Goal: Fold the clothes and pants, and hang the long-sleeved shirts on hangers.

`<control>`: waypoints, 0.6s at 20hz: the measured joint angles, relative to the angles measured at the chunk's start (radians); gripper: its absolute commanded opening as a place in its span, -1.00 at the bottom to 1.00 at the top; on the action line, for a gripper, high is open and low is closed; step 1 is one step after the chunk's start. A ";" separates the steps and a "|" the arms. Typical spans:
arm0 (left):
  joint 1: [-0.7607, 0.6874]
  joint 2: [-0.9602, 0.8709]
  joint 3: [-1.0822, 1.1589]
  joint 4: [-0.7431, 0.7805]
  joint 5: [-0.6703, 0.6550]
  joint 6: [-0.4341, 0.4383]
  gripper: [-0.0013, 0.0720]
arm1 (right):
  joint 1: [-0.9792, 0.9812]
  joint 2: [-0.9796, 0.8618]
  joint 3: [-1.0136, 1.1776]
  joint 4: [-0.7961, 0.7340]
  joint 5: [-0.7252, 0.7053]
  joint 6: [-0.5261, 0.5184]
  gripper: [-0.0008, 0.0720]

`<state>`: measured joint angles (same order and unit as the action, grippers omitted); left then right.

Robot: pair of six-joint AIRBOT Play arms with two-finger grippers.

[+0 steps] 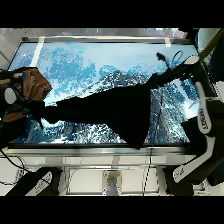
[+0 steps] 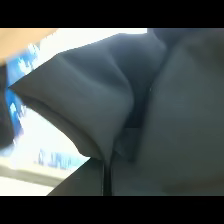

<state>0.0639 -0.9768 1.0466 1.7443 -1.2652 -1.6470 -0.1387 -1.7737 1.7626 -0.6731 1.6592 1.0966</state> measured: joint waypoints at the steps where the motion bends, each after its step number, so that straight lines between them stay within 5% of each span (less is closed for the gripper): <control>1: 0.000 0.002 0.035 0.000 0.010 0.000 -0.94 | -0.024 0.059 0.006 -0.026 0.009 0.005 -0.93; 8: 0.000 0.054 0.213 -0.005 0.142 0.000 -0.94 | -0.199 0.466 0.019 -0.146 0.027 0.090 -0.93; 12: -0.006 0.034 0.237 -0.075 0.332 -0.001 -0.94 | -0.230 0.580 0.016 -0.193 -0.008 0.120 -0.93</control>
<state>0.0582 -0.9424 1.2835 1.6691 -0.9333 -1.6478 -0.3683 -1.1938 1.7790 -0.8665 1.6512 1.2163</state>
